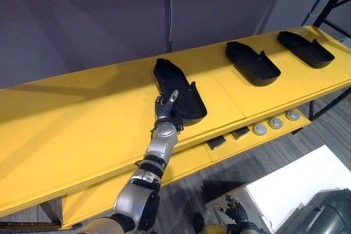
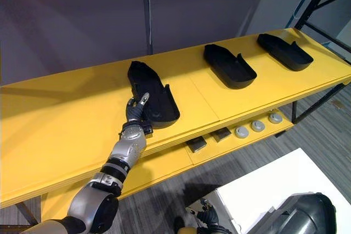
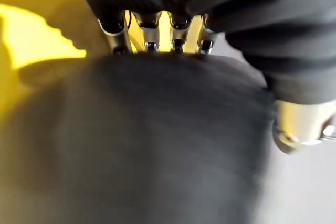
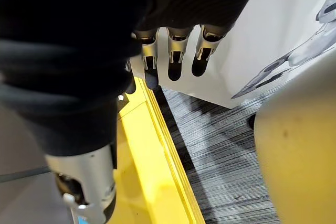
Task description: Walk over and take plastic housings, then place them on the shelf
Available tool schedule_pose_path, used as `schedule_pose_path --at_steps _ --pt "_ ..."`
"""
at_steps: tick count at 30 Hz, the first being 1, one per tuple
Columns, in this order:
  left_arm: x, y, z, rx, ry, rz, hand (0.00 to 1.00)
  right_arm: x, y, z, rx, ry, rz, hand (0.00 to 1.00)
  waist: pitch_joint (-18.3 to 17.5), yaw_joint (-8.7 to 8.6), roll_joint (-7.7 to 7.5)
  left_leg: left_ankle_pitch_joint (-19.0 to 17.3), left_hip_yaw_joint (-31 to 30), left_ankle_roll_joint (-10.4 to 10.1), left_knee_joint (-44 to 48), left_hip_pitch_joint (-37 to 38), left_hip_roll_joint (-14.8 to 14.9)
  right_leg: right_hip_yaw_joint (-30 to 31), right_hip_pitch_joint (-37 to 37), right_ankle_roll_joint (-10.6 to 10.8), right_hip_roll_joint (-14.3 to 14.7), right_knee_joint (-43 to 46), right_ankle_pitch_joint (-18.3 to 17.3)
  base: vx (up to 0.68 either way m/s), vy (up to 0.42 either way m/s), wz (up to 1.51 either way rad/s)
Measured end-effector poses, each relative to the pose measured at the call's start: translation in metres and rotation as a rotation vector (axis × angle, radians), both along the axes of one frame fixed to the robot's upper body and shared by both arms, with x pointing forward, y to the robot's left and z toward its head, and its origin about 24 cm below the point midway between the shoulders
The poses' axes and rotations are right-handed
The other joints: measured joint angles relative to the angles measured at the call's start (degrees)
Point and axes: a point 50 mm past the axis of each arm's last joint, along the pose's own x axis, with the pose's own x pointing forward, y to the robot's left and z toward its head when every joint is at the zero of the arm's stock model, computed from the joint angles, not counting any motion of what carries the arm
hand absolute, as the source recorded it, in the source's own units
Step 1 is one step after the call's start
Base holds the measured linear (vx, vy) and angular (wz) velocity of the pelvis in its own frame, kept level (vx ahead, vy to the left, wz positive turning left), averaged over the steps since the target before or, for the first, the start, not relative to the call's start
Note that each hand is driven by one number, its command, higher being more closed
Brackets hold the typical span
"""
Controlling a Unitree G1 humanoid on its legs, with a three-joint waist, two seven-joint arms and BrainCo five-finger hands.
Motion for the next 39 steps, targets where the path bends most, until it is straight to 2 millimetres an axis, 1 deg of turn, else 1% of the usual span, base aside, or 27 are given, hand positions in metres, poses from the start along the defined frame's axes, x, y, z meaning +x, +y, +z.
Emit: schedule_pose_path --at_steps 3,7,11,13,14,16,17,19,21,22,23,25,26,28,30,31,32,33,37,39 --pt "-0.002 0.004 0.005 -0.01 -0.035 0.027 0.0 0.001 -0.002 0.0 -0.008 -0.002 0.0 0.0 0.3 0.02 0.49 0.1 -0.2 0.2 0.0 0.0 -0.1 -0.1 0.4 0.0 -0.1 -0.6 0.4 -0.01 0.014 0.03" --pt "-0.008 0.01 0.009 -0.028 -0.09 0.058 0.0 0.001 -0.002 0.0 -0.011 0.0 0.002 0.0 0.4 0.16 0.61 0.2 -0.6 0.3 0.0 0.1 0.0 -0.4 1.3 0.0 0.0 -1.9 1.1 -0.02 0.014 0.05" --pt "-0.009 0.009 0.019 -0.042 -0.137 0.056 0.0 0.001 -0.003 0.0 -0.016 0.001 0.008 0.0 0.4 0.28 0.63 0.3 -1.6 0.4 0.1 -0.2 0.0 -1.0 1.6 0.0 -0.1 -2.4 1.3 -0.02 0.012 0.09" --pt "-0.011 0.006 0.036 -0.034 -0.22 0.042 0.0 0.001 -0.003 0.0 -0.021 0.003 0.016 0.0 0.4 0.66 0.65 0.3 -1.7 0.4 0.2 -0.2 0.0 -1.1 1.7 0.0 -0.1 -2.3 1.3 0.0 0.006 0.02" --pt "-0.012 0.004 0.042 -0.017 -0.247 0.035 0.0 0.001 -0.003 0.0 -0.022 0.003 0.017 0.0 0.4 0.78 0.67 0.3 -1.7 0.4 0.2 -0.2 0.0 -1.1 1.7 0.0 -0.1 -2.3 1.3 0.0 0.0 0.0" --pt "-0.019 -0.003 0.061 0.027 -0.357 0.008 0.0 0.0 -0.004 0.0 -0.025 0.005 0.017 0.0 0.5 1.23 0.76 0.3 -1.7 0.4 0.2 -0.2 0.0 -1.1 1.7 0.0 -0.1 -2.3 1.3 0.0 0.0 0.0" --pt "-0.022 -0.006 0.066 0.045 -0.385 -0.004 0.0 0.0 -0.005 0.0 -0.025 0.006 0.016 0.0 0.5 1.4 0.78 0.3 -1.7 0.4 0.3 -0.2 0.0 -1.1 1.7 0.0 -0.1 -2.3 1.3 0.0 0.0 0.0" --pt "-0.036 -0.015 0.081 0.094 -0.501 -0.055 0.0 -0.001 -0.006 -0.001 -0.023 0.009 0.012 0.0 0.5 1.68 0.88 0.3 -1.8 0.4 0.3 -0.1 0.0 -1.1 1.7 0.2 -0.1 -2.0 1.1 0.0 0.0 0.0" --pt "-0.045 -0.022 0.086 0.114 -0.553 -0.102 0.0 -0.002 -0.006 -0.001 -0.022 0.01 0.01 0.0 0.5 1.9 0.94 0.3 -1.9 0.4 0.3 -0.1 0.0 -1.2 1.7 0.3 -0.2 -1.7 0.9 0.0 0.014 0.04" --pt "-0.053 -0.032 0.087 0.129 -0.585 -0.166 1.0 -0.003 -0.007 -0.001 -0.022 0.013 0.009 0.0 0.5 2.24 1.01 0.3 -2.0 0.4 0.3 -0.1 -0.1 -1.3 1.7 0.4 -0.3 -1.4 0.7 0.0 0.016 0.05" --pt "-0.057 -0.037 0.087 0.14 -0.598 -0.203 1.0 -0.003 -0.007 -0.002 -0.021 0.015 0.01 0.0 0.5 2.37 1.04 0.2 -2.1 0.4 0.3 -0.1 -0.1 -1.4 1.7 0.4 -0.3 -1.4 0.6 -0.01 0.017 0.05" --pt "-0.069 -0.057 0.086 0.168 -0.635 -0.347 1.0 -0.005 -0.007 -0.003 -0.017 0.021 0.013 0.0 0.4 3.23 1.15 0.2 -2.3 0.4 0.3 -0.1 -0.1 -1.4 1.7 0.5 -0.3 -1.4 0.5 0.0 0.017 0.04" --pt "-0.072 -0.062 0.085 0.181 -0.644 -0.387 1.0 -0.005 -0.008 -0.003 -0.017 0.022 0.014 0.0 0.4 3.39 1.19 0.2 -2.4 0.4 0.3 -0.1 -0.1 -1.5 1.7 0.5 -0.3 -1.4 0.5 0.0 0.016 0.04" --pt "-0.084 -0.08 0.077 0.21 -0.652 -0.548 1.0 -0.005 -0.008 -0.003 -0.013 0.017 0.021 0.0 0.3 3.36 1.33 0.2 -2.6 0.4 0.2 -0.2 -0.2 -1.5 1.6 0.5 -0.4 -1.4 0.5 0.0 0.0 0.0" --pt "-0.092 -0.09 0.069 0.231 -0.641 -0.657 1.0 -0.004 -0.009 -0.003 -0.013 0.017 0.024 0.0 0.2 3.25 1.55 0.2 -2.6 0.4 0.1 -0.2 -0.2 -1.5 1.6 0.6 -0.4 -1.4 0.5 0.0 0.0 0.0" --pt "-0.096 -0.093 0.062 0.237 -0.627 -0.704 1.0 -0.004 -0.009 -0.004 -0.015 0.018 0.027 0.0 0.1 3.09 1.75 0.2 -2.5 0.5 0.0 -0.2 -0.2 -1.5 1.6 0.6 -0.3 -1.5 0.5 0.0 0.0 0.0" --pt "-0.097 -0.093 0.059 0.243 -0.618 -0.72 1.0 -0.003 -0.009 -0.004 -0.015 0.019 0.027 0.0 0.0 3.0 1.86 0.2 -2.5 0.5 0.0 -0.2 -0.3 -1.5 1.6 0.6 -0.2 -1.5 0.5 0.0 0.0 0.0" --pt "-0.098 -0.092 0.051 0.256 -0.597 -0.744 1.0 -0.003 -0.01 -0.003 -0.015 0.018 0.029 0.0 -0.1 2.8 2.02 0.3 -2.5 0.5 0.0 -0.1 -0.3 -1.5 1.6 0.6 -0.1 -1.5 0.5 0.0 0.0 0.0" --pt "-0.099 -0.089 0.021 0.379 -0.502 -0.81 1.0 -0.003 -0.01 -0.004 -0.014 0.023 0.033 0.0 -0.1 2.68 2.04 0.3 -2.6 0.5 0.0 -0.2 -0.3 -1.7 1.9 0.4 0.0 -2.1 0.7 0.0 0.0 0.0" --pt "-0.101 -0.09 0.011 0.441 -0.478 -0.845 1.0 -0.002 -0.01 -0.005 -0.016 0.025 0.035 0.0 -0.1 2.65 2.03 0.2 -2.6 0.5 0.0 -0.2 -0.3 -1.7 2.2 0.4 0.0 -2.7 0.9 0.0 0.0 0.0"
